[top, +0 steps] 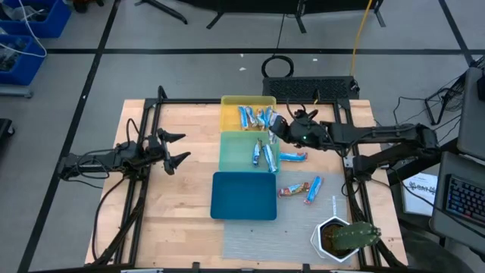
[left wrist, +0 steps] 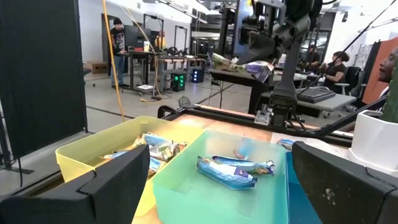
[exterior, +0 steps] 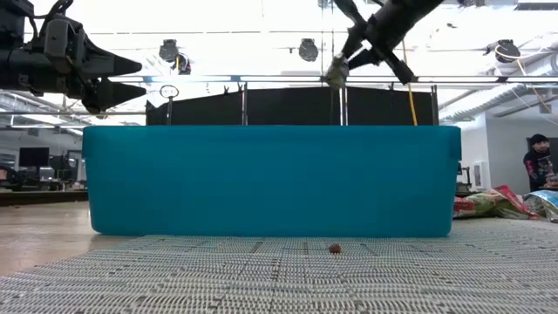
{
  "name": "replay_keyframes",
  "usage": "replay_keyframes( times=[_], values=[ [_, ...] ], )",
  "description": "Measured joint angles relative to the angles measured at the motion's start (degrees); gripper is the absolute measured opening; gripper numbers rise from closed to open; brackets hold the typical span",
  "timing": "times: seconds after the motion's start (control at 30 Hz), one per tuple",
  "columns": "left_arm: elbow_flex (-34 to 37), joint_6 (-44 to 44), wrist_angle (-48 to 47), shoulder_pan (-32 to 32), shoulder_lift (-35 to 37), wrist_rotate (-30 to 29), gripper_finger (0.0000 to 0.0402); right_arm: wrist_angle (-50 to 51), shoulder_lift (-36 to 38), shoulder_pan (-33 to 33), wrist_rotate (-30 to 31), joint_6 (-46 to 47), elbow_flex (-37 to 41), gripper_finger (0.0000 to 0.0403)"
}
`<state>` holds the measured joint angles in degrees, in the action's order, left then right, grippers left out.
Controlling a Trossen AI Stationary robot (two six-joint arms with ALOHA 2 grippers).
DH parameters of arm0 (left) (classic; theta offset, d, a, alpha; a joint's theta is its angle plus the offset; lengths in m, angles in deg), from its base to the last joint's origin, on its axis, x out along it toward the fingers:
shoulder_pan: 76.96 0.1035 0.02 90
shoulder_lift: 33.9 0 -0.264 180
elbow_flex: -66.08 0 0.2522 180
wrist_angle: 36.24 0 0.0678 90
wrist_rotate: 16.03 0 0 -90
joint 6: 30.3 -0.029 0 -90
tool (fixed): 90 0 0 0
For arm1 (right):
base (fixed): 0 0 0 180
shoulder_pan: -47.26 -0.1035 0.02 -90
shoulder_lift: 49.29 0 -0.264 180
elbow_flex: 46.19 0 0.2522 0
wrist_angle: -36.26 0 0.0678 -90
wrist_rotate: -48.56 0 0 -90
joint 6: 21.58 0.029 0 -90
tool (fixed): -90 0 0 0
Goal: Pick and place Granola Bars by type
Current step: Put the blue granola bar into the green bin
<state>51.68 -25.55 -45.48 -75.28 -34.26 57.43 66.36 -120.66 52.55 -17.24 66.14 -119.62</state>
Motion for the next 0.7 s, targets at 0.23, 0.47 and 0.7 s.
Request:
replay_keyframes(
  times=[0.23, 0.47, 0.7],
  values=[
    [0.01, 0.0, 0.01, -0.01, 0.0, 0.0, 0.0392, 11.06, -4.83, -0.41, -0.1, -3.72, -13.18, 0.0003],
    [0.0, 0.0, -0.01, -0.01, 0.0, 0.0, 0.0392, 26.23, -16.07, 0.61, -1.9, -4.91, -29.98, 0.0002],
    [0.0, 0.0, -0.01, -0.01, 0.0, 0.0, 0.0392, 34.95, -29.06, 1.45, -4.78, -4.45, -44.78, 0.0002]
  ],
)
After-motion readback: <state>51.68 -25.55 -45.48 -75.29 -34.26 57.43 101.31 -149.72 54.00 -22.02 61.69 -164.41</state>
